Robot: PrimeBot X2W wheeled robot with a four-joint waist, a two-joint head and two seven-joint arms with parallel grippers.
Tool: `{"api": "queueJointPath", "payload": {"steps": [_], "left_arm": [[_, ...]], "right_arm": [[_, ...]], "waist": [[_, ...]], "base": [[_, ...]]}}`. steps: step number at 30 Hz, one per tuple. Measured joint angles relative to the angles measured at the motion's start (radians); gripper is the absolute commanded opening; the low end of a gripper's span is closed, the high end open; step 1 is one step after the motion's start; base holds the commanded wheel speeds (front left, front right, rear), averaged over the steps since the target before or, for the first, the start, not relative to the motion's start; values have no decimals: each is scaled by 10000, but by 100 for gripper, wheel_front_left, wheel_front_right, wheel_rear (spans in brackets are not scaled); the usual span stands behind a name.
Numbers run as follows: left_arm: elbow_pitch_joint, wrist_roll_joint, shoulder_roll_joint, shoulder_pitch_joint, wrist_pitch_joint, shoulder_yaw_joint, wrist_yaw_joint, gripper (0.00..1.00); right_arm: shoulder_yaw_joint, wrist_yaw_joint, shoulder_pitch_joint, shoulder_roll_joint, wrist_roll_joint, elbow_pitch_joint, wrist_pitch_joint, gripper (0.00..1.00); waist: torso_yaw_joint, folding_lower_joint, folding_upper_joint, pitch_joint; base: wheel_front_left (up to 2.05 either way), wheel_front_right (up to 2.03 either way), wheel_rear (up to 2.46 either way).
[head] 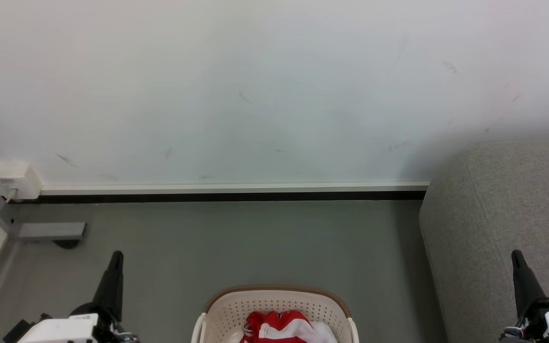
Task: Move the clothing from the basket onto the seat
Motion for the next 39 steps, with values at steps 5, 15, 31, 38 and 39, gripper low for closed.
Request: {"api": "queueJointPath", "payload": {"steps": [5, 15, 31, 38, 39], "left_arm": [[0, 0, 0, 0, 0, 2, 0, 0], [4, 0, 0, 0, 0, 2, 0, 0], [2, 0, 0, 0, 0, 0, 0, 0], [0, 0, 0, 0, 0, 0, 0, 0], [4, 0, 0, 0, 0, 2, 0, 0]], "right_arm": [[0, 0, 0, 0, 0, 0, 2, 0], [-2, 0, -1, 2, 0, 0, 2, 0], [-2, 0, -1, 2, -2, 0, 4, 0], [-2, 0, -1, 2, -2, 0, 4, 0], [-2, 0, -1, 2, -2, 0, 4, 0]], "waist": [[0, 0, 0, 0], [0, 0, 0, 0], [0, 0, 0, 0], [0, 0, 0, 0], [0, 0, 0, 0]], "base": [[0, 0, 0], [0, 0, 0], [0, 0, 0], [0, 0, 0], [0, 0, 0]]}}
